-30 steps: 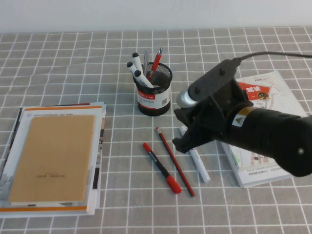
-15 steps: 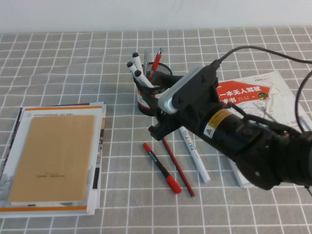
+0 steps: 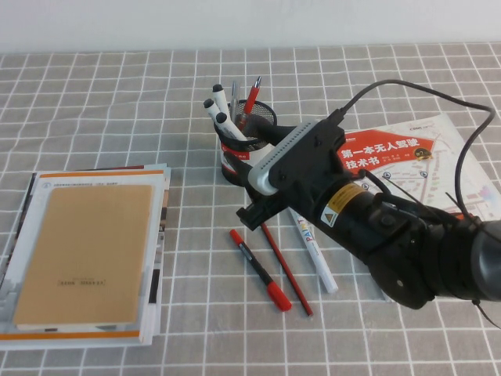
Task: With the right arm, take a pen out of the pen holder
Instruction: 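Take a marker out of the pen holder and lay it on the table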
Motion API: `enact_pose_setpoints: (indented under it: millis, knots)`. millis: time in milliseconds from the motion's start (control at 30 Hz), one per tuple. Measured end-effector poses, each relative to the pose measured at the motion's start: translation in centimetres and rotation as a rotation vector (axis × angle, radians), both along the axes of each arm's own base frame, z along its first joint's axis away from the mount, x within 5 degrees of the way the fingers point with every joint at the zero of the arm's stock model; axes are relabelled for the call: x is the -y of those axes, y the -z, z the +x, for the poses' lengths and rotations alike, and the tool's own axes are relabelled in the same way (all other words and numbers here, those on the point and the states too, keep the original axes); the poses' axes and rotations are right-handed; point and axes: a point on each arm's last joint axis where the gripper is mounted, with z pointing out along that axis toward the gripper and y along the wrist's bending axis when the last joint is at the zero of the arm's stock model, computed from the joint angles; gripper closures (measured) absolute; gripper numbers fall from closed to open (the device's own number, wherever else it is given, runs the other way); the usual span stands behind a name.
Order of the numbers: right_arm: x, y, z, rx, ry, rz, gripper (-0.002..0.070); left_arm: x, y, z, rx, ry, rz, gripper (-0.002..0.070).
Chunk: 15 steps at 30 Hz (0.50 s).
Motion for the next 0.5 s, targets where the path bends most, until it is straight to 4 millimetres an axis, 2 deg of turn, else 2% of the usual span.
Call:
enact_pose_setpoints:
  millis: [133, 300, 500]
  knots:
    - [-0.4, -0.3, 0.4, 0.012, 0.000, 0.011, 0.0277, 0.0, 0.0, 0.0, 0.000, 0.000, 0.000, 0.0678]
    - [-1.7, -0.4, 1.9, 0.006, 0.001, 0.004, 0.0277, 0.0, 0.0, 0.0, 0.000, 0.000, 0.000, 0.0678]
    - [-3.1, 0.6, 3.5, -0.013, 0.003, -0.028, 0.0277, 0.0, 0.0, 0.0, 0.000, 0.000, 0.000, 0.0678]
